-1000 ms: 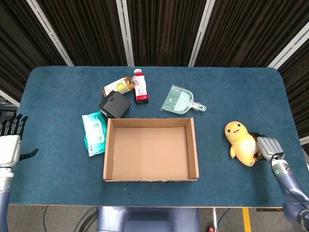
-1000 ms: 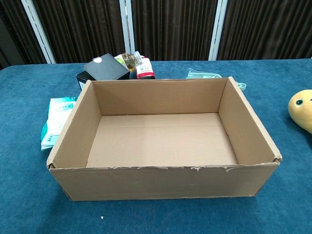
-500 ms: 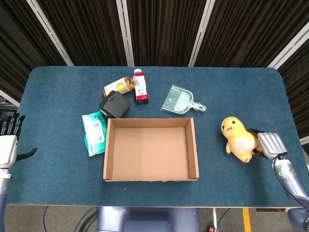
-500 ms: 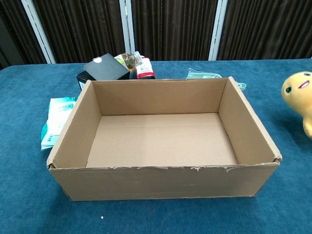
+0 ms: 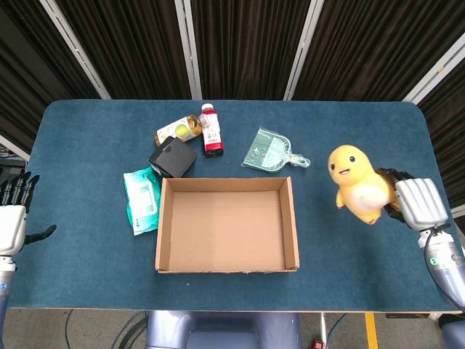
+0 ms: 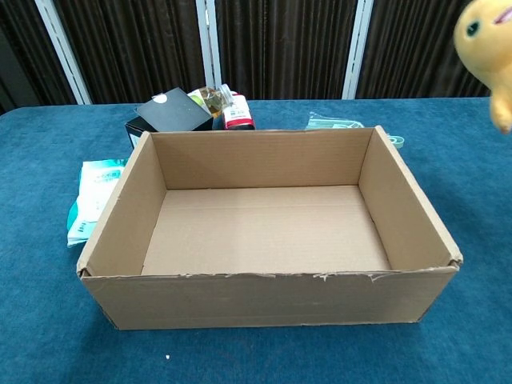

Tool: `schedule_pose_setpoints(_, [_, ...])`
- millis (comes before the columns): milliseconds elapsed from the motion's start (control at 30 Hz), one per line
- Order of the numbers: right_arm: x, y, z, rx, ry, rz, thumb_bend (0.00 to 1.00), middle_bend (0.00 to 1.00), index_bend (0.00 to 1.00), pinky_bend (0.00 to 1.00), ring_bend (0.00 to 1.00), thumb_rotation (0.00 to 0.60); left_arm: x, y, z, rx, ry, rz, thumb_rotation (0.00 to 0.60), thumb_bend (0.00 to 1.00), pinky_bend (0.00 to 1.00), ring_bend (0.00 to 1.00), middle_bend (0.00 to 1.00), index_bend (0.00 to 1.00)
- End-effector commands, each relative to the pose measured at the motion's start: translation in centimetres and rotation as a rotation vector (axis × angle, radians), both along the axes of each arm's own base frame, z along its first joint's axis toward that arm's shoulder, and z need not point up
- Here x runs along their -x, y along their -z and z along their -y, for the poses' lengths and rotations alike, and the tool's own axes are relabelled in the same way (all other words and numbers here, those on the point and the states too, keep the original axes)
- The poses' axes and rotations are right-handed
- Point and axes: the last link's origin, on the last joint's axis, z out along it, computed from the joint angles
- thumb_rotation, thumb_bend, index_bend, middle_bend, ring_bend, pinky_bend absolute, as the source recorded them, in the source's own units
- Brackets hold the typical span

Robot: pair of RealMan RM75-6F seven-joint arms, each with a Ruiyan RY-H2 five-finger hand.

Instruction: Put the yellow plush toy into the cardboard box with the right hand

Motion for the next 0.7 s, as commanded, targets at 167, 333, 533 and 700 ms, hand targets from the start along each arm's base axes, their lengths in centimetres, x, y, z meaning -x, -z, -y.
schedule_pose_setpoints(167, [-8.9,3.5,-2.0,-0.073,-0.181,-0.054,0.67,0.4,0.44,0.74,0.47,0.6,-0.3,-0.1,0.4,0.012,0.018,0.011,0.6,0.0,0.02,0.0,0.0,0.0])
schedule_pose_setpoints(333, [-13.0,8.0,-3.2,-0.153,-0.263,-0.063,0.67,0.4,0.44,0.74,0.47,0.6,0.0,-0.3,0.7,0.031,0.013,-0.008,0.6,0.0,0.01,0.0,0.0,0.0])
schedule_pose_setpoints(533, [-16.6,13.4,-4.5,-0.217,-0.314,-0.078,0.65,0.4,0.44,0.74,0.46,0.6,0.4,-1.1,1.1,0.022,0.004,-0.015,0.6,0.0,0.01,0.0,0.0,0.0])
schedule_pose_setpoints(700, [-18.3,17.2,-4.1,-0.253,-0.312,-0.093,0.41,0.18,0.18,0.61,0.27,0.6,0.6,-1.4,1.2,0.019,0.0,-0.014,0.6,0.0,0.01,0.0,0.0,0.0])
